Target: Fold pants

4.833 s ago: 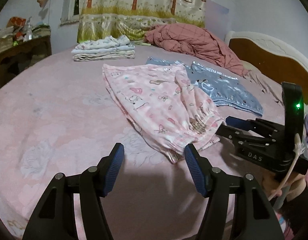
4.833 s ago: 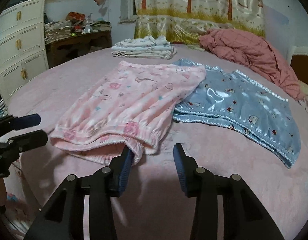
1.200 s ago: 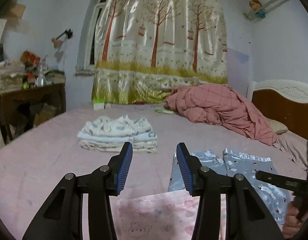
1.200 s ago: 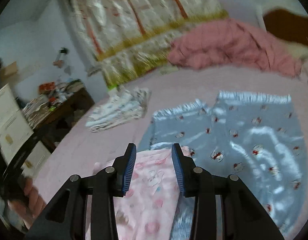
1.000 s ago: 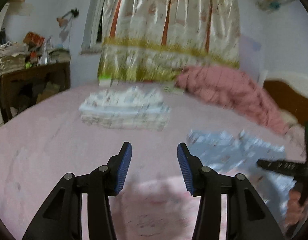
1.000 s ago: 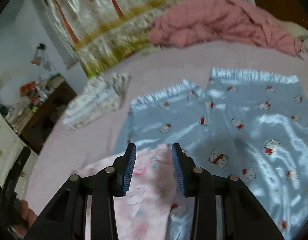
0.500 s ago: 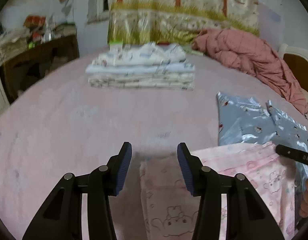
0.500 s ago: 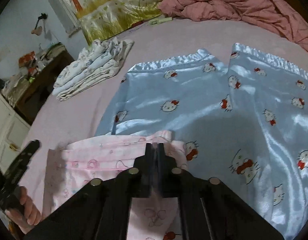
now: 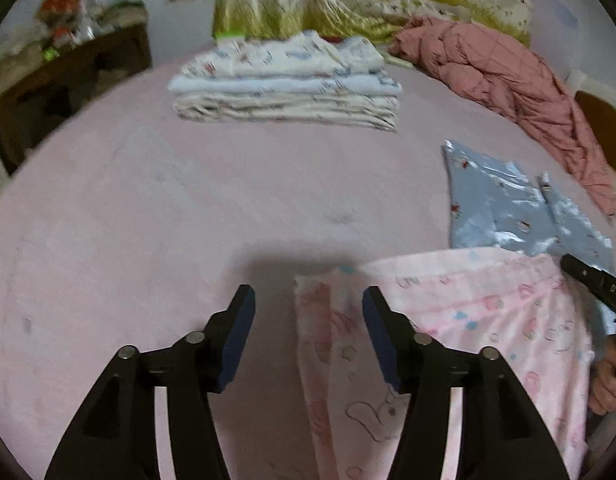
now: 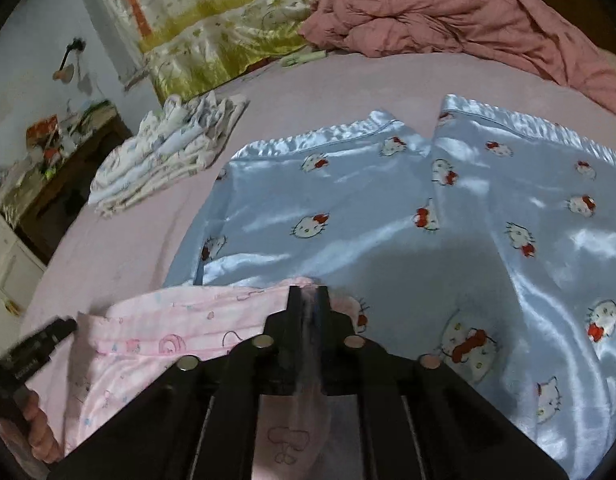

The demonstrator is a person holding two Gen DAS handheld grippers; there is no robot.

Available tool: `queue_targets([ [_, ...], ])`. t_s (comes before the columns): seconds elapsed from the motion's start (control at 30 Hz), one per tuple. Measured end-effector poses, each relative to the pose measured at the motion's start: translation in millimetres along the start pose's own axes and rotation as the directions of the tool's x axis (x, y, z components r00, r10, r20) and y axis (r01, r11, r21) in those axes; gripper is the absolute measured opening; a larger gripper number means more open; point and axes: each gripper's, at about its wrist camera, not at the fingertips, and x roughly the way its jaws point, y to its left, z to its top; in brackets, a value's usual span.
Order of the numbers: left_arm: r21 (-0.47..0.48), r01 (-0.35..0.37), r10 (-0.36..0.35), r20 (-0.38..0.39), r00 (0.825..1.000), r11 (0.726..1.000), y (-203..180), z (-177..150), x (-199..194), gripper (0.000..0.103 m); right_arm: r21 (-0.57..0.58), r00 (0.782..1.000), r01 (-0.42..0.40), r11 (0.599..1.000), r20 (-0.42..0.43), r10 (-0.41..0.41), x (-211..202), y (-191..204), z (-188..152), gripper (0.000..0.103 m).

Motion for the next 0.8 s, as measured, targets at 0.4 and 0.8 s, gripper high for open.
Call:
queue_targets([
  [0.4, -0.063, 0.140, -0.143, -0.053, 0.988, 0.988, 13, 0, 8, 0.029, 0.053, 0.994, -0.082, 0.995, -0.074, 0.086, -4, -14, -10, 0.056],
  [0.8, -0.064, 0.201, -0.203, -0.029, 0.979, 0.978, 7, 0, 9, 0.001, 0.038, 0.994, -0.082, 0.996, -0.072, 0.085, -2, -11, -11, 0.056],
])
